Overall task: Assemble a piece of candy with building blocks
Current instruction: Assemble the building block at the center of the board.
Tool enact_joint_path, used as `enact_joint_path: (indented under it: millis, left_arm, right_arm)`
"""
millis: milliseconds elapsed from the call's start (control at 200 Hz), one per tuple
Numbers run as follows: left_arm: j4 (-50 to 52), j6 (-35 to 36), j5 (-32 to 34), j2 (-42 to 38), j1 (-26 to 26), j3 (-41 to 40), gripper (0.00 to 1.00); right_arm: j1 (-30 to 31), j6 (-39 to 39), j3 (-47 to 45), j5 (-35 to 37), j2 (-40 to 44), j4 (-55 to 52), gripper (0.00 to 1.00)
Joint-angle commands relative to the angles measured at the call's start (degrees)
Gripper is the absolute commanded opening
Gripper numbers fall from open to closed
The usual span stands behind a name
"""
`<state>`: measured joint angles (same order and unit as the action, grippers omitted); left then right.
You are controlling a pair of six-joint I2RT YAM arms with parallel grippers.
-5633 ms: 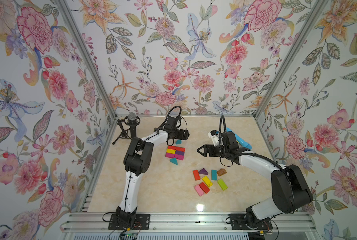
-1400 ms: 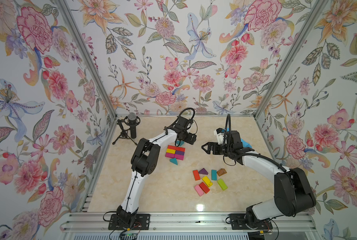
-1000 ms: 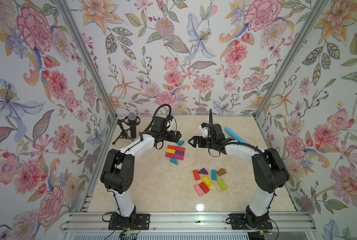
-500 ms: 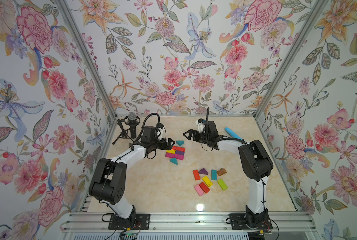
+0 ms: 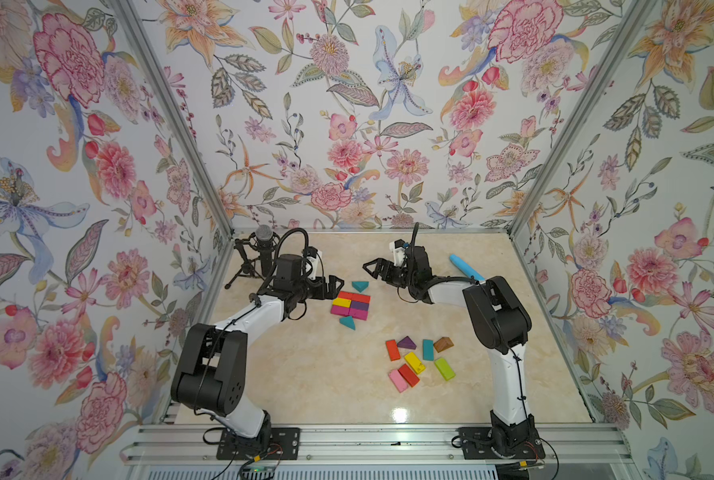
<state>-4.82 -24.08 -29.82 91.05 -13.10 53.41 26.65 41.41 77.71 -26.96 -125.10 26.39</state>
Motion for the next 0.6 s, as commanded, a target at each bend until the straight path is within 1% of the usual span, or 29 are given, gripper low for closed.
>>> enact_joint_path:
  millis: [0, 280, 595]
  left_arm:
    - [-1.7, -1.0, -0.6, -2.8, 0.8, -0.8, 0.99]
    - [-1.8, -1.1, -0.8, -3.2, 1.2, -1.1, 0.99]
    - [-2.5, -1.4, -1.1, -3.1, 1.3, -1.5, 0.99]
  right_arm:
    - [1.0, -1.0, 3.8, 0.0, -2.2, -3.3, 0.98]
    - [2.0, -4.1, 9.2, 0.7, -5.0, -10.8, 0.97]
    - [3.4, -5.6, 12.2, 0.2, -6.8, -15.2, 0.97]
